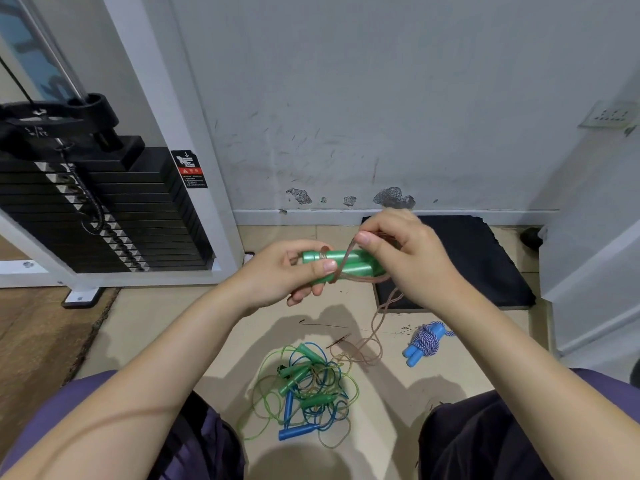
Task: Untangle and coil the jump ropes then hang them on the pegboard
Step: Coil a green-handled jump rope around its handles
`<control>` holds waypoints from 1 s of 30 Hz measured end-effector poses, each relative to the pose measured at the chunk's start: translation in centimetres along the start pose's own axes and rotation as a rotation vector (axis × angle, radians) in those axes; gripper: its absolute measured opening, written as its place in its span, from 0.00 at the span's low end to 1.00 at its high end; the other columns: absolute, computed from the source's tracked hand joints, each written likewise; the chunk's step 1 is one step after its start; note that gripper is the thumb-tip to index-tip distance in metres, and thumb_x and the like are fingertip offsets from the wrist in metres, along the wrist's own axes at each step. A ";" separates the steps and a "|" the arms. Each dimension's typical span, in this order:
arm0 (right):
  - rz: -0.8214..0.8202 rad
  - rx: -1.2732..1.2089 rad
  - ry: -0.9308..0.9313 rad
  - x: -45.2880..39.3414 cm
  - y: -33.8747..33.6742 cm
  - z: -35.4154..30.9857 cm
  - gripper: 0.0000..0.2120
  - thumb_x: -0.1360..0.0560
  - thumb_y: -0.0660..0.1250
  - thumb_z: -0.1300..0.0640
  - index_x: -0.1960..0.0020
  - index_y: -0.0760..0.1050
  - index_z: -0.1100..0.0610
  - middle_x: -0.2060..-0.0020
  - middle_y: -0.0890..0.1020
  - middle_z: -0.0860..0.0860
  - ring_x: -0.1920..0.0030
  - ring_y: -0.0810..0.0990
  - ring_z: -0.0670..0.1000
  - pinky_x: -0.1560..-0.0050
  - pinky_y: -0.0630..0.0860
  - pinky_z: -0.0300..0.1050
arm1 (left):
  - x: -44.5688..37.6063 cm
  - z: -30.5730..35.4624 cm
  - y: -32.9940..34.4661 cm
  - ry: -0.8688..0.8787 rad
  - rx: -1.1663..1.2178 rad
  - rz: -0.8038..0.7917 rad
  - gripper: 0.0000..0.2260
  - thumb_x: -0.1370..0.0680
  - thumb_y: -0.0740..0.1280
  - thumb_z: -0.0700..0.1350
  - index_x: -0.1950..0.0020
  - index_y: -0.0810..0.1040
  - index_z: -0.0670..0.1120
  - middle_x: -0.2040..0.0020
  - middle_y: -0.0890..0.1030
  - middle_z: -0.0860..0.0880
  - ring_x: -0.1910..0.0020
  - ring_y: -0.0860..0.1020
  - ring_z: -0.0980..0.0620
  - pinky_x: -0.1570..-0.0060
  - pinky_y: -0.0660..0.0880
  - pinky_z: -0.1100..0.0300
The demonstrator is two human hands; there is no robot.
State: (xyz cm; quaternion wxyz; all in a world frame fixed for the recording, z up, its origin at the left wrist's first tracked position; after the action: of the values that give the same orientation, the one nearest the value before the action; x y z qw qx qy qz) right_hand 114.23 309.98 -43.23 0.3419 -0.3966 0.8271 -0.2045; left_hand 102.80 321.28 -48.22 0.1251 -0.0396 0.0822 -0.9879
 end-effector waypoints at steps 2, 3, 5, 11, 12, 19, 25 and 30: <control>-0.058 -0.025 0.042 0.3 1.1 0.5 0.06 0.24 0.64 0.51 0.59 0.77 0.48 0.63 0.80 0.47 0.56 0.75 0.48 0.55 0.70 0.42 | 0.2 0.1 1.1 0.004 -0.018 -0.095 0.09 0.21 0.67 0.49 0.47 0.79 0.43 0.66 0.76 0.42 0.75 0.67 0.52 0.73 0.66 0.62; -0.085 -0.043 0.059 0.4 1.6 0.7 0.07 0.23 0.64 0.51 0.59 0.76 0.49 0.64 0.80 0.48 0.59 0.76 0.48 0.57 0.71 0.44 | 0.3 0.0 1.5 0.000 -0.014 -0.127 0.09 0.22 0.66 0.50 0.47 0.78 0.44 0.65 0.76 0.43 0.74 0.67 0.51 0.73 0.66 0.60; -0.098 -0.066 0.093 0.4 1.9 1.1 0.09 0.21 0.65 0.53 0.60 0.76 0.50 0.67 0.78 0.49 0.64 0.73 0.46 0.60 0.70 0.46 | 0.4 0.1 2.0 -0.006 -0.011 -0.156 0.11 0.21 0.64 0.50 0.46 0.77 0.43 0.65 0.76 0.43 0.73 0.66 0.52 0.72 0.65 0.59; -0.082 -0.008 0.165 0.7 2.9 1.5 0.11 0.21 0.65 0.51 0.63 0.73 0.48 0.73 0.74 0.45 0.70 0.70 0.44 0.64 0.69 0.46 | 0.7 0.1 2.9 -0.050 -0.087 -0.159 0.12 0.22 0.61 0.51 0.43 0.74 0.45 0.64 0.75 0.45 0.73 0.67 0.54 0.72 0.64 0.61; -0.077 0.004 0.166 0.8 3.0 1.5 0.11 0.21 0.65 0.51 0.62 0.73 0.48 0.73 0.74 0.44 0.70 0.70 0.45 0.65 0.69 0.46 | 0.8 0.1 3.1 -0.060 -0.082 -0.160 0.12 0.22 0.60 0.51 0.44 0.74 0.45 0.64 0.75 0.45 0.74 0.67 0.54 0.72 0.64 0.61; -0.010 0.082 0.119 0.9 2.8 0.1 0.11 0.22 0.65 0.50 0.63 0.72 0.46 0.77 0.73 0.43 0.73 0.71 0.45 0.69 0.70 0.46 | 1.0 0.4 2.5 -0.107 -0.160 -0.107 0.13 0.20 0.65 0.52 0.48 0.76 0.41 0.64 0.80 0.45 0.75 0.70 0.50 0.74 0.65 0.63; -0.017 0.154 0.107 1.3 3.3 -0.4 0.10 0.21 0.66 0.50 0.59 0.76 0.53 0.78 0.70 0.45 0.74 0.68 0.45 0.69 0.69 0.47 | 1.2 0.1 2.2 -0.166 -0.282 -0.095 0.14 0.21 0.66 0.53 0.62 0.74 0.47 0.69 0.81 0.44 0.79 0.69 0.53 0.73 0.67 0.66; -0.038 0.004 0.178 1.2 3.6 0.2 0.11 0.22 0.67 0.51 0.64 0.76 0.49 0.75 0.75 0.47 0.72 0.71 0.45 0.68 0.68 0.43 | 1.3 0.5 1.9 -0.136 -0.322 -0.082 0.13 0.22 0.67 0.53 0.65 0.74 0.52 0.71 0.79 0.46 0.78 0.70 0.52 0.72 0.68 0.63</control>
State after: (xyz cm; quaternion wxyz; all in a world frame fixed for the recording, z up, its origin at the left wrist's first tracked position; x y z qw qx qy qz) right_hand 111.99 311.15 -46.03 0.2641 -0.3918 0.8460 -0.2470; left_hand 102.04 319.04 -48.01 0.0822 -0.1294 0.2291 -0.9612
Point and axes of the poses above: each hand's wrist, its own x-axis away from the middle knuckle, its own y-axis out of the palm, z = x × y, the point moved 7 cm from there along -x, towards the middle knuckle
